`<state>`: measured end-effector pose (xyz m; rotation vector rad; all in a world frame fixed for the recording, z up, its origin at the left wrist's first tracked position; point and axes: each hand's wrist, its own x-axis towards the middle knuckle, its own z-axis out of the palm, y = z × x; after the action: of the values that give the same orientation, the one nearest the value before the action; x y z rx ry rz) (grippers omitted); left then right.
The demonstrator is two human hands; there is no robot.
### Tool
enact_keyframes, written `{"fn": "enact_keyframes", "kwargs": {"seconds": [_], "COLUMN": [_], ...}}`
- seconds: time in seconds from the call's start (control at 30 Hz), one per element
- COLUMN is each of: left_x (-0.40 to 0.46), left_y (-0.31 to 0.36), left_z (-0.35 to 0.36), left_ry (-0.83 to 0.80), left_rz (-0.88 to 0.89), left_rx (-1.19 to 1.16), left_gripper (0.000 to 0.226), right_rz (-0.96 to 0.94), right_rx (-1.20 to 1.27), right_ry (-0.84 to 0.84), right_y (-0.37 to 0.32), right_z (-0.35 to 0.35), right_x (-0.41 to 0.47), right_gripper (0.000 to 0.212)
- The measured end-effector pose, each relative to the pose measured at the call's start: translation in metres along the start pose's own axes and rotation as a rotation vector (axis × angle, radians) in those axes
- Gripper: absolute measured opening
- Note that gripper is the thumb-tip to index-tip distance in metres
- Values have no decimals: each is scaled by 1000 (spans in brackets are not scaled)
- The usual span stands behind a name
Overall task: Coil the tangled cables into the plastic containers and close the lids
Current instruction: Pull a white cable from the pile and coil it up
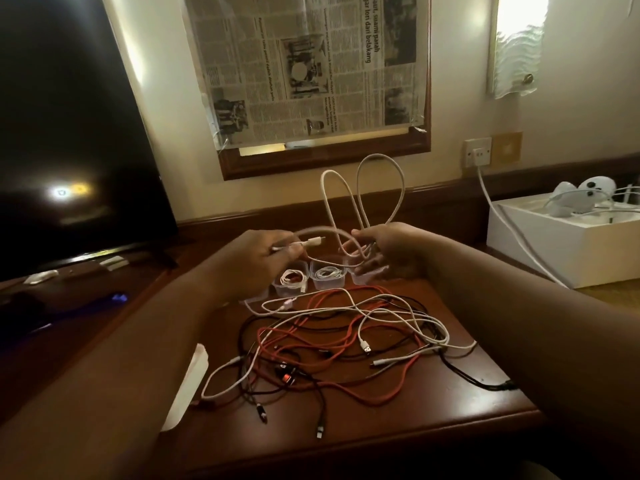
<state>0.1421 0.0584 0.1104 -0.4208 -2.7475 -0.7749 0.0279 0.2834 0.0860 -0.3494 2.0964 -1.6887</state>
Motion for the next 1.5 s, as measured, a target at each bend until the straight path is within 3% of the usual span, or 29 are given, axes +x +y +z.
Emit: {"fn": "enact_keyframes", "kwargs": {"seconds": [0.13,0.3,0.4,0.47,0.53,0.67,0.7,0.77,0.83,0.9,1.0,1.1,1.17,1.23,1.37,1.5], "left_x": [-23,-58,-69,-72,-75,-75,-74,-74,-73,-68,-58,-50,-44,-41,-36,-34], "left_y": [19,36,42,45,48,39,38,38,40,39,36,33,30,26,17,10], "left_z": [-6,-19,-20,-21,-25,-36,-39,-41,-39,-35,-24,-6,7,17,26,29], "left_ry": [-95,-463,-499,-492,-480,-341,-311,-308,-309,-296,-269,-238,-211,-182,-141,-137], "left_rz": [-36,-256,-306,-298,-291,-233,-187,-48,80,154,168,10,-146,-258,-365,-398], "left_rx": [19,-190,-22,14,-18,-111,-175,-392,-569,-685,-755,-843,-892,-909,-896,-886], "left_gripper": [29,38,41,41,41,40,43,43,50,52,49,42,44,47,54,63], "right_rz": [58,249,377,448,470,270,244,291,427,489,202,-255,-384,-447,-396,-277], "right_rx": [-118,-507,-669,-774,-815,-745,-720,-770,-919,-1015,-1012,-631,-288,-183,-369,-379], "right_ry": [-240,-611,-691,-676,-587,-293,-270,-319,-400,-372,-91,170,86,-68,-138,-144], "right_y": [13,24,33,37,38,33,30,25,21,20,18,12,5,0,-9,-11], "right_z": [8,25,34,39,43,40,38,34,32,32,40,48,54,62,78,86], "right_x": [-8,-31,-36,-38,-41,-43,-44,-49,-54,-54,-48,-44,-54,-64,-71,-72], "right_gripper": [36,35,53,72,74,101,98,89,91,95,83,50,43,43,27,31]}}
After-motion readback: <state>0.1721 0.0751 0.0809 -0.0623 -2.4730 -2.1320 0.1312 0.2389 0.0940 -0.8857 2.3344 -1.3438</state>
